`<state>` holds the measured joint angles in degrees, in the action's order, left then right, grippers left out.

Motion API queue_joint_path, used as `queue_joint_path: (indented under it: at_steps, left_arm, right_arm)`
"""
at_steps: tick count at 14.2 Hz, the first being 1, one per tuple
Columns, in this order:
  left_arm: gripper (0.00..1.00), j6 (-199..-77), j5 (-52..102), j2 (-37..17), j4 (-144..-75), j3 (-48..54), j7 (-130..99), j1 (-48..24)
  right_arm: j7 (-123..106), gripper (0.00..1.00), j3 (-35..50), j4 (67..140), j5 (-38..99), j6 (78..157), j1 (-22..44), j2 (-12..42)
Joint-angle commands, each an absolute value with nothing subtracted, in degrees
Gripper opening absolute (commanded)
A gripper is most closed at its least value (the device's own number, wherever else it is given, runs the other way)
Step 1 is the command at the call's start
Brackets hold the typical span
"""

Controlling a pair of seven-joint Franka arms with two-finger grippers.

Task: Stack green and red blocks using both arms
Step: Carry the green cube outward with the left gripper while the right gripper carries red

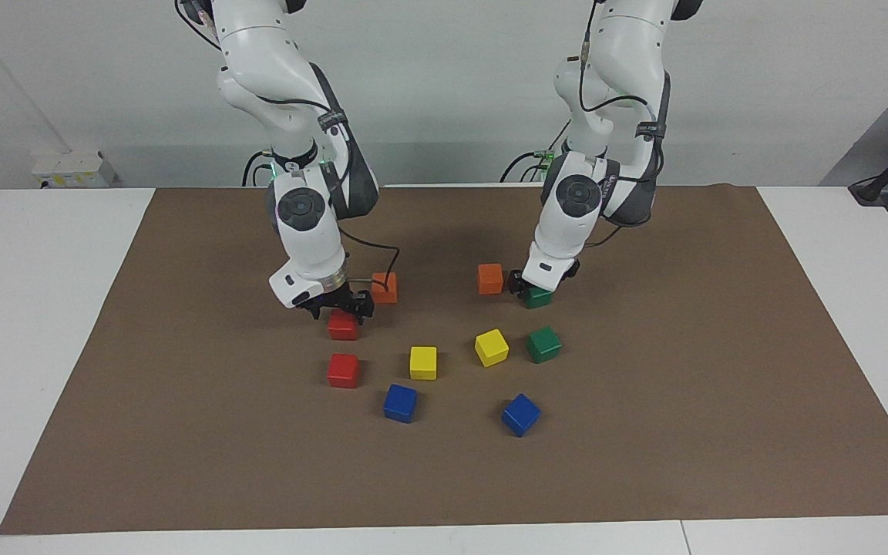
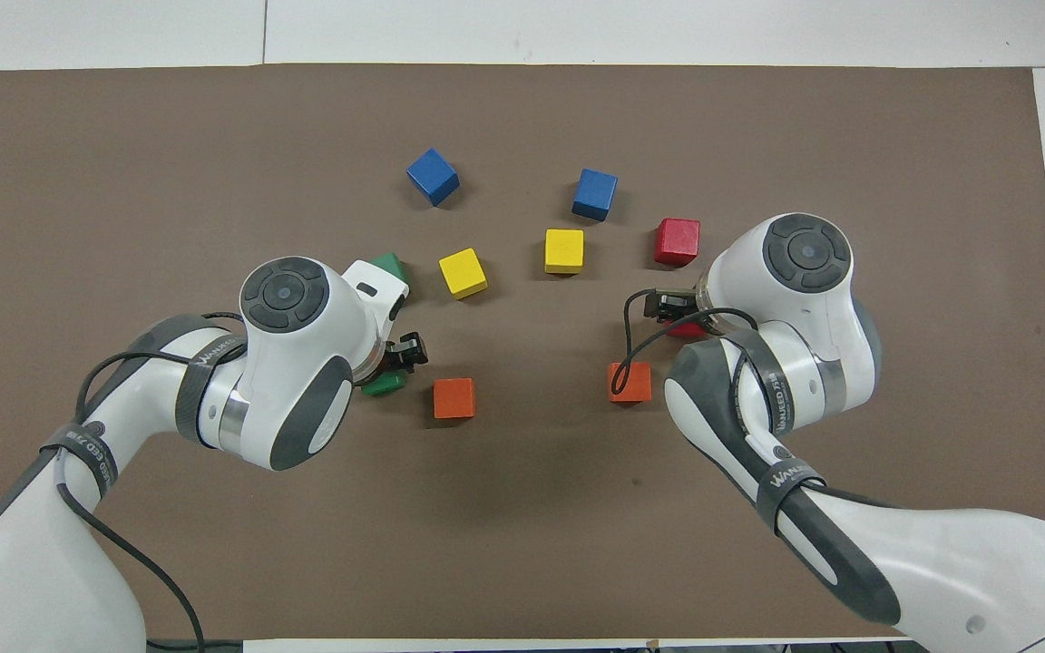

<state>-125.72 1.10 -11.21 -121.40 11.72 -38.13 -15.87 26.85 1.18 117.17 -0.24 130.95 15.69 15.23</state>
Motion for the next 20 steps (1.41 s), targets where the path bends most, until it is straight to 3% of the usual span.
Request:
queue_joint_path:
  at_steps: [1, 2, 4, 10, 11, 15, 20]
  left_arm:
    - [0.68, -127.09, 0.79, -10.46, -122.87, 11.6, -39.63, -15.82]
    - [0.51, -127.09, 0.79, -10.46, -122.87, 11.6, -39.99, -15.82]
    - [0.0, -125.69, 0.88, -10.63, -121.83, 11.69, -39.9, -15.38]
    - [0.0, -113.66, 0.79, -9.41, -112.86, 11.16, -31.41, -8.2]
    - [0.0, -112.77, 0.79, -9.32, -112.33, 10.99, -26.68, -6.26]
    - [0.0, -113.29, 0.27, -9.14, -111.97, 10.99, -7.43, 4.45]
    - [0.0, -119.87, -2.01, -10.72, -112.15, 10.81, 1.14, 10.19]
  right_arm:
    - [25.58, 1.0, 1.14, 118.92, 0.79, 132.45, 15.73, 14.06]
    - [25.58, 1.0, 1.14, 118.92, 0.79, 132.54, 15.73, 14.24]
    - [25.75, 1.0, 1.14, 119.0, 0.79, 133.15, 15.82, 14.5]
    - [26.02, 0.98, 1.14, 119.7, 0.79, 134.73, 16.26, 15.29]
    - [26.02, 0.86, 1.14, 119.79, 0.79, 134.82, 16.26, 15.29]
    - [25.58, 0.01, 1.14, 119.27, 0.79, 134.74, 15.21, 15.47]
    - [26.02, 0.0, 1.05, 114.98, 0.79, 130.63, 14.94, 15.82]
